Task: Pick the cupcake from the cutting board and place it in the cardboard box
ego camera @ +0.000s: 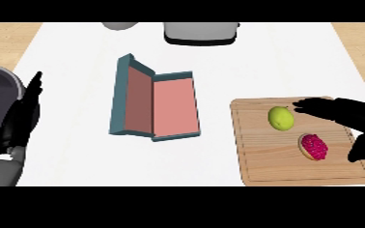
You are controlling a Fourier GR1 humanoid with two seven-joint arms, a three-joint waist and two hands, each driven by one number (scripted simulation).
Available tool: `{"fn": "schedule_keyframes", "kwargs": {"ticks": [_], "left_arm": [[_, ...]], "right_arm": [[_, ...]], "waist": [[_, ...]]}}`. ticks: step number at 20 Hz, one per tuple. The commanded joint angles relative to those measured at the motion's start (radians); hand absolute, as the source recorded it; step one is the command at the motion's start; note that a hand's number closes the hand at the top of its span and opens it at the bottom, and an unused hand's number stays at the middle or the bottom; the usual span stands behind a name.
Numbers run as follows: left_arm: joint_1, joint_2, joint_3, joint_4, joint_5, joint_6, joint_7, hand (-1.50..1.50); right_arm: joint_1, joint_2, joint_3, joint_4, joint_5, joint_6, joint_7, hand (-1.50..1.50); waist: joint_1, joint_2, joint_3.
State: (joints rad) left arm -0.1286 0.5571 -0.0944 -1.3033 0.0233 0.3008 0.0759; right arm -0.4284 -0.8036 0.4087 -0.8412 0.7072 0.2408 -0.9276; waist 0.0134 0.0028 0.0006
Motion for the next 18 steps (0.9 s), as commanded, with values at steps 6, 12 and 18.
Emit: {"fn": "schedule_keyframes", "kwargs": {"ticks": [6,12,18], "left_arm": [[0.022,-0.029,0.060,0.013,-0.035,-0.056,-0.033,0.00],[0.016,-0.074,0.035,0.002,-0.087,-0.020,-0.009,0.00],[0.009,-0.046,0.102,0.035,-0.077,-0.044,-0.019,0.00]], "right_arm": [[-0.011,0.076,-0.018,0.105,0.100,-0.008,-0.090,-1.50],[-0.004,0.052,-0.023,0.038,0.053,0.058,-0.140,-1.50],[0.079,-0.014,-0.024,-0.145,-0.001,0.105,-0.144,-1.50]], "waist": [[-0.009,-0.001,0.000],[-0.011,-0.002,0.000],[-0.020,-0.005,-0.001]]}}
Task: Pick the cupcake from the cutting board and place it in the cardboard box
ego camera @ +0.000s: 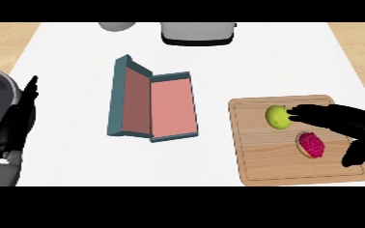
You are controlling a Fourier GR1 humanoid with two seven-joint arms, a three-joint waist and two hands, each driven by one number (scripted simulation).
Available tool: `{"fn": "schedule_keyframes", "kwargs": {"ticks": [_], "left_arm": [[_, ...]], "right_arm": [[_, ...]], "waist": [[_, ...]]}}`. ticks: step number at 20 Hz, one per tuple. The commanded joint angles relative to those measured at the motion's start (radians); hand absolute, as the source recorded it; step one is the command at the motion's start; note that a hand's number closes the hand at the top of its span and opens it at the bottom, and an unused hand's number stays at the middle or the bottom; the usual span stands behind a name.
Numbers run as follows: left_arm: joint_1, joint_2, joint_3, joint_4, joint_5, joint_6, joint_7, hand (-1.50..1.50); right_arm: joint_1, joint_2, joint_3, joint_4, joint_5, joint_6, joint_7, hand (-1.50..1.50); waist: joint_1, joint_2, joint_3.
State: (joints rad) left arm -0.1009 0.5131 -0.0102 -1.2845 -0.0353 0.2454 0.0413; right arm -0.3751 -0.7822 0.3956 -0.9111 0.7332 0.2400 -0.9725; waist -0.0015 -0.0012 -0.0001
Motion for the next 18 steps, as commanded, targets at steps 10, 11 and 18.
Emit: {"fn": "schedule_keyframes", "kwargs": {"ticks": [10,11,18], "left_arm": [[0.049,-0.060,0.009,-0.128,-0.071,0.007,0.057,0.00],[0.060,-0.084,0.013,-0.057,-0.087,0.013,-0.007,0.00],[0.018,-0.058,0.059,-0.061,-0.087,-0.037,0.033,0.00]], "right_arm": [[0.106,0.033,0.031,-0.196,0.092,0.093,0.152,-1.50],[0.079,0.031,-0.002,-0.146,0.094,0.102,0.145,-1.50],[0.112,0.146,-0.041,-0.118,0.147,-0.102,0.141,1.50]], "waist": [[0.003,-0.001,0.000],[0.004,0.001,0.000],[0.005,0.002,0.001]]}}
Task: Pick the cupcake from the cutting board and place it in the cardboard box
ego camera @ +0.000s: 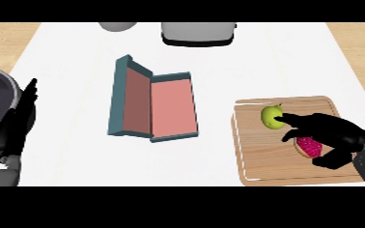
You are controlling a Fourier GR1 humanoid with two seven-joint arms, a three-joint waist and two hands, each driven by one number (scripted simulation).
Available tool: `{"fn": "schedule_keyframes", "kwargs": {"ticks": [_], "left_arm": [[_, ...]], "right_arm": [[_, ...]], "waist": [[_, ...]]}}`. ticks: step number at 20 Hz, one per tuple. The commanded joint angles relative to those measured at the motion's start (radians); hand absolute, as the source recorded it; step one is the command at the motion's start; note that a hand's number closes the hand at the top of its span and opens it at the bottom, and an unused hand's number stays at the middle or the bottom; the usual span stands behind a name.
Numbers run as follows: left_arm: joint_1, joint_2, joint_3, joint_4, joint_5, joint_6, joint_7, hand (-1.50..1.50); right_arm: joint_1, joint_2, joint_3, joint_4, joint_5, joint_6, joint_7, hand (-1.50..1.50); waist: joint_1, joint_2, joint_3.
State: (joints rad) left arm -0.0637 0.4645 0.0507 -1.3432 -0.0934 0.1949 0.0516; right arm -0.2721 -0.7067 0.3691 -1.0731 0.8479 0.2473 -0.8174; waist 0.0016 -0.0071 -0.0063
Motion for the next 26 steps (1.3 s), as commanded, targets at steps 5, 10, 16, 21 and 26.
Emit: {"fn": "schedule_keyframes", "kwargs": {"ticks": [5,10,16,21,26], "left_arm": [[-0.040,-0.049,0.006,0.023,-0.051,0.018,0.007,0.00],[0.001,-0.072,0.010,0.009,-0.073,0.007,-0.013,0.00],[-0.082,-0.052,-0.009,0.026,-0.067,-0.046,-0.002,0.00],[-0.112,-0.061,-0.009,0.009,-0.092,-0.017,0.053,0.00],[-0.065,-0.049,0.015,0.017,-0.058,-0.055,0.002,0.00]], "right_arm": [[0.012,0.137,-0.071,0.091,0.065,-0.217,-0.017,1.50],[-0.002,0.133,-0.150,-0.047,0.048,-0.194,0.029,1.50],[-0.422,0.237,-0.161,0.276,0.087,-0.172,-0.014,1.50],[-0.624,0.317,-0.221,0.479,0.087,-0.253,-0.051,1.50],[-0.745,0.319,-0.345,0.485,-0.051,-0.241,-0.185,1.50]], "waist": [[0.000,0.008,0.007],[-0.003,0.005,0.006],[0.076,0.029,0.009],[0.066,0.026,0.009],[0.062,0.023,0.008]]}}
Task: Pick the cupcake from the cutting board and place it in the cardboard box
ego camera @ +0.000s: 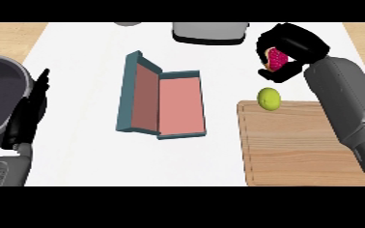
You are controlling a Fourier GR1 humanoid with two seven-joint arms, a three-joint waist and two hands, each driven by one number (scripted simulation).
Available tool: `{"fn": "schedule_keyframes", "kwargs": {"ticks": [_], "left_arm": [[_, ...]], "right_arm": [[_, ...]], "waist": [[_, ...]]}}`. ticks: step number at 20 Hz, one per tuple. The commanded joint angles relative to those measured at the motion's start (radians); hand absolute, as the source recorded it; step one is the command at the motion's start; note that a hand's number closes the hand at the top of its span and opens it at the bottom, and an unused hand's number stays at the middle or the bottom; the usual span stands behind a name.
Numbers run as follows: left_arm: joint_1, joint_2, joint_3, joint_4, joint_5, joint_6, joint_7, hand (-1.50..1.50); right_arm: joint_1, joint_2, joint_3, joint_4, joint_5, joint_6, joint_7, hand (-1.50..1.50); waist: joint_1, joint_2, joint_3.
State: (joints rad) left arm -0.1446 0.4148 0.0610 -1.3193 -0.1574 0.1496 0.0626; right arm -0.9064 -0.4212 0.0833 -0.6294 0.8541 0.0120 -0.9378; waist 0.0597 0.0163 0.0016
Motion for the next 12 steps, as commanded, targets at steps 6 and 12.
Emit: {"fn": "schedule_keyframes", "kwargs": {"ticks": [6,12], "left_arm": [[0.025,-0.003,0.022,0.013,-0.008,0.002,-0.024,0.00],[0.042,-0.016,0.024,-0.025,-0.019,0.019,0.027,0.00]], "right_arm": [[-0.222,0.090,-0.056,0.085,-0.087,0.087,-0.115,1.50],[-0.267,0.185,-0.037,0.065,-0.151,0.267,-0.023,1.50]], "waist": [[-0.027,-0.009,-0.002],[-0.039,-0.018,-0.002]]}}
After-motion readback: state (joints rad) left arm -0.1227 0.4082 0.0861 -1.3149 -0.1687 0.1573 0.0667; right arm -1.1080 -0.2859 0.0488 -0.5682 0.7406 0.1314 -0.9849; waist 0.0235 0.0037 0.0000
